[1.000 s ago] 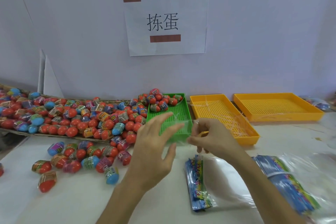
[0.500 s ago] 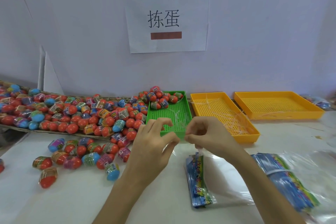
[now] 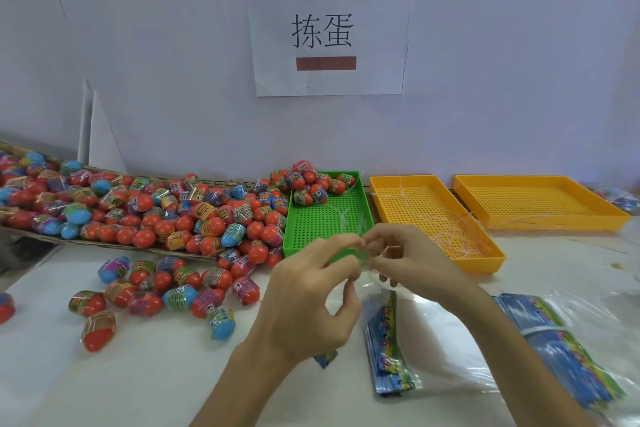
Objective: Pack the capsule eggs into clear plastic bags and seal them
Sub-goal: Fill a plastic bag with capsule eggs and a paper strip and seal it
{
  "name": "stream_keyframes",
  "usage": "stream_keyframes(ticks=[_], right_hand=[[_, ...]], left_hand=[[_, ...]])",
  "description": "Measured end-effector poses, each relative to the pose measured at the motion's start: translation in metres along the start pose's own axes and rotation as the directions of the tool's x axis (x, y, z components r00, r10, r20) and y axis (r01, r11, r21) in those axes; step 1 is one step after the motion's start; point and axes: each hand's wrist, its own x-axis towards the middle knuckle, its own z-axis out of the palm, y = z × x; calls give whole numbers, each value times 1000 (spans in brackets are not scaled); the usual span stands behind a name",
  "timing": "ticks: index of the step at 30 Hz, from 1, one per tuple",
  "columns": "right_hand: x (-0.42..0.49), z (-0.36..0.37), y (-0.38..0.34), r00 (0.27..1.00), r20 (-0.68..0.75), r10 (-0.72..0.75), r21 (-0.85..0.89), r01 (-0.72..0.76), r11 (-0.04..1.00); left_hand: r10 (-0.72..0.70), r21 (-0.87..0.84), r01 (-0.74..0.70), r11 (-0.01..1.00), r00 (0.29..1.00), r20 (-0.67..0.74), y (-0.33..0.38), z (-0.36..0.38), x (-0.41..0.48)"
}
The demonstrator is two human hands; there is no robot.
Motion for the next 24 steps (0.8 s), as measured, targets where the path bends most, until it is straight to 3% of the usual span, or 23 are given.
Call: stream_keyframes(ticks=[4,8,12,16,18,21,24], right_hand=[[-1,0,0,996,85,25,106,-34,994],[-1,-2,-2,989,144,-16,249,-20,968],[-1,-5,0,984,174,-45,298,-9,955],[-1,-10,2,977,204,-57,316,-11,949],[1,-9,3,989,147,-30,353,-24,935],[16,-8,5,996,-61,61,404,-31,914],[49,-9,1,972,-192,133,328,-65,943]], left_hand=[[-101,-167,107,980,994,45,4,0,-1],[-91,-62,98,993,991,103,5,-1,0],[-200,-136,221,966,968,151,-3,-5,0],[-196,-80,213,974,963,184,-4,-7,2],[-194,-4,198,980,964,184,-4,-7,2],[-217,60,209,976,962,168,-4,-10,3],[-240,100,227,969,959,151,-5,-11,5]])
